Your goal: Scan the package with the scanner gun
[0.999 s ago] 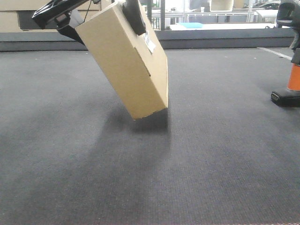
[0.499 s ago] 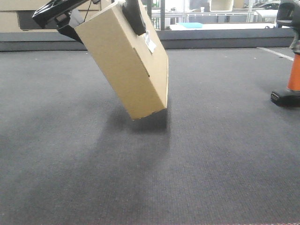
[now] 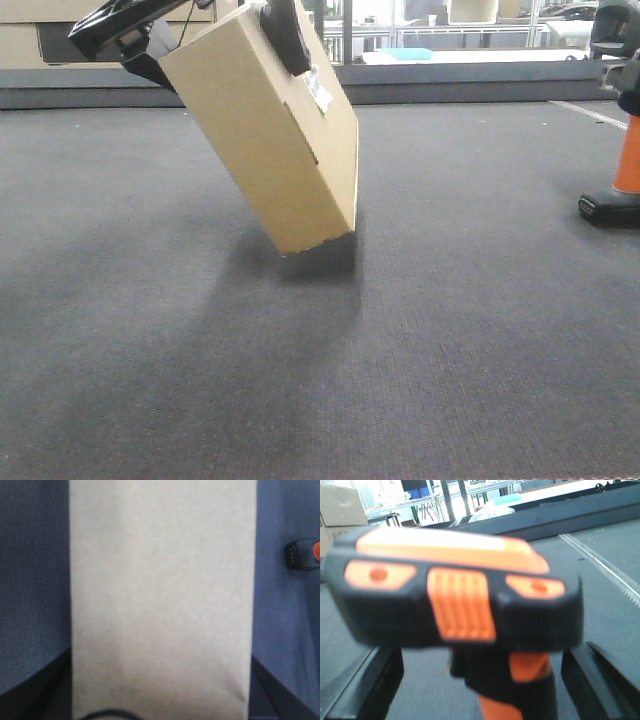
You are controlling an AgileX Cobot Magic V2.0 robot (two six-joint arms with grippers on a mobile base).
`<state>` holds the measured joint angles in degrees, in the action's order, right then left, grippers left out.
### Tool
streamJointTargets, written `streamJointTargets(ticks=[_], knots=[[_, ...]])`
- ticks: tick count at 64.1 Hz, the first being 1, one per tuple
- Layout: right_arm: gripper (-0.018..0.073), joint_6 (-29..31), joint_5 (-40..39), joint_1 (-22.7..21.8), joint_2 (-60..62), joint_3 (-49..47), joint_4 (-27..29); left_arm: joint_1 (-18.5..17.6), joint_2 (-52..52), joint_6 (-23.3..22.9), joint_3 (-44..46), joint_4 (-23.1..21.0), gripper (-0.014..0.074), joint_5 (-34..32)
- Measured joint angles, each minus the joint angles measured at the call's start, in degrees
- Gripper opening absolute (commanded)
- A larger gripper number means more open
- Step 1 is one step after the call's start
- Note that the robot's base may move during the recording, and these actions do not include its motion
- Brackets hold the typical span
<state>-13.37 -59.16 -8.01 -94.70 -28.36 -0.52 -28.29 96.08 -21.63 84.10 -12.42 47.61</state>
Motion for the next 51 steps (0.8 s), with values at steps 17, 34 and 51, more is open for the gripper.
streamJointTargets(ticks=[17, 34, 51], knots=[[0.0558, 0.0, 1.5, -0.5, -0.4, -1.2, 0.9, 0.0, 0.0, 0.1, 0.0, 0.0, -0.0111, 0.0], [0.0558, 0.0, -2.1, -0.5, -5.2, -1.9, 1.1, 0.0, 0.0, 0.2, 0.0, 0.0, -0.0111, 0.0], [0.0558, 0.0, -5.4, -0.5, -5.6, -2.0, 1.0, 0.0, 0.0, 0.4, 0.0, 0.0, -0.0111, 0.0]])
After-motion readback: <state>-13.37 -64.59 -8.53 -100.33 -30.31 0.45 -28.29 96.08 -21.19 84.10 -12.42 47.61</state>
